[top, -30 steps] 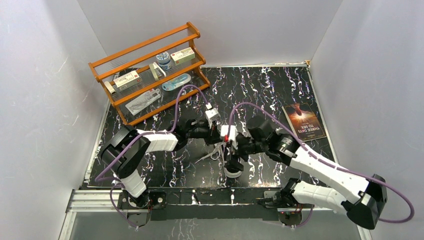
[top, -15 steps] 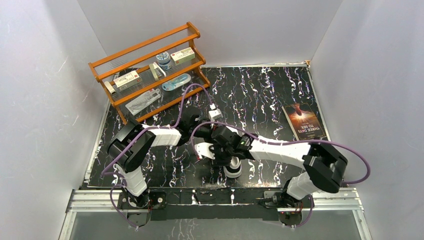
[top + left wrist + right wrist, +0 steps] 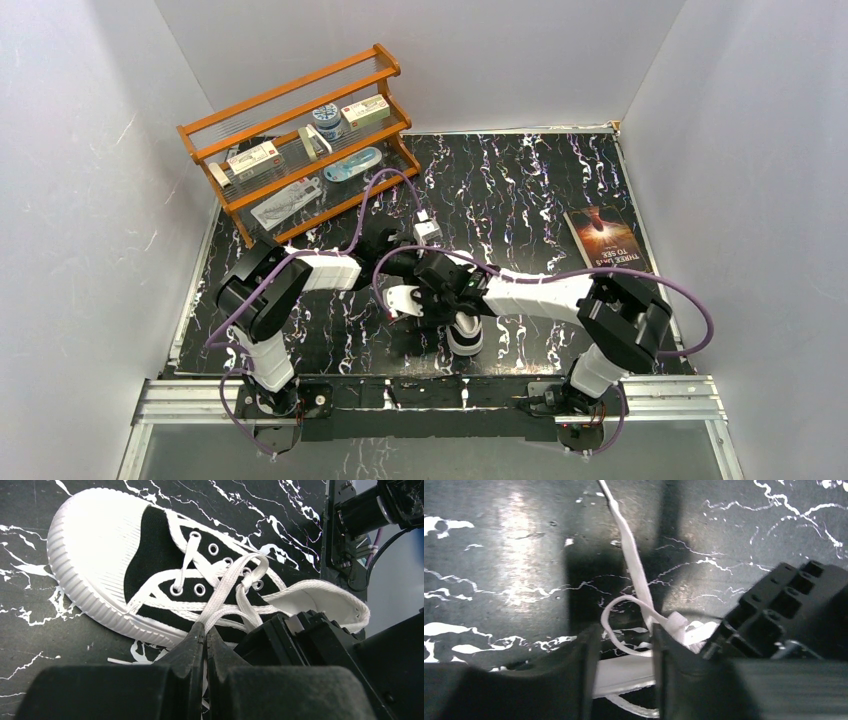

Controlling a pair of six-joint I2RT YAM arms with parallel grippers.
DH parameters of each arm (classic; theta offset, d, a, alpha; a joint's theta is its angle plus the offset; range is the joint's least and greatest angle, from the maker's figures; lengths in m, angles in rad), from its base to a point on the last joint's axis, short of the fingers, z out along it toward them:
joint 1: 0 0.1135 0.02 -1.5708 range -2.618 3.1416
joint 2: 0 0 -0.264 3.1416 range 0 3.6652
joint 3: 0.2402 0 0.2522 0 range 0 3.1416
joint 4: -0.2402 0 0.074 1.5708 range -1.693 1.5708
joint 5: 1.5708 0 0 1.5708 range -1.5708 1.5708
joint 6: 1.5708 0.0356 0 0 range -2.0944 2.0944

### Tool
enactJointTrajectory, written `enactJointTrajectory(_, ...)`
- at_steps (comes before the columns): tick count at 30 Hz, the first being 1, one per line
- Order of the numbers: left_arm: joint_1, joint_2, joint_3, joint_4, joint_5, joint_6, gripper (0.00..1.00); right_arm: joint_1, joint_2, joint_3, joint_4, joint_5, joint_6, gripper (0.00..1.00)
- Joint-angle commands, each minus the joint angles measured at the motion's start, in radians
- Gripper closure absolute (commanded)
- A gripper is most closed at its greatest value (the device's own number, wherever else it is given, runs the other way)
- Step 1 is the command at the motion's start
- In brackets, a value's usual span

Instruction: Tie the shoes

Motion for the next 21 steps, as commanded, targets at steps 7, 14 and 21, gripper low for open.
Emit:
enactJointTrajectory(7,-0.01,-0.033,0.024,0.023,0.028,-0.012,1.0,0.026,0.046,0.007,0.012,-0.053,-0.051,0.59)
enactJointTrajectory(14,-0.01,-0.034,0.022,0.017,0.026,-0.004,1.0,0.027,0.041,0.025,-0.043,-0.073,-0.075,0.52)
enactJointTrajectory(21,-0.01,-0.049,0.027,0.011,0.023,-0.01,1.0,0.027,0.097,0.021,-0.016,-0.108,-0.063,0.74)
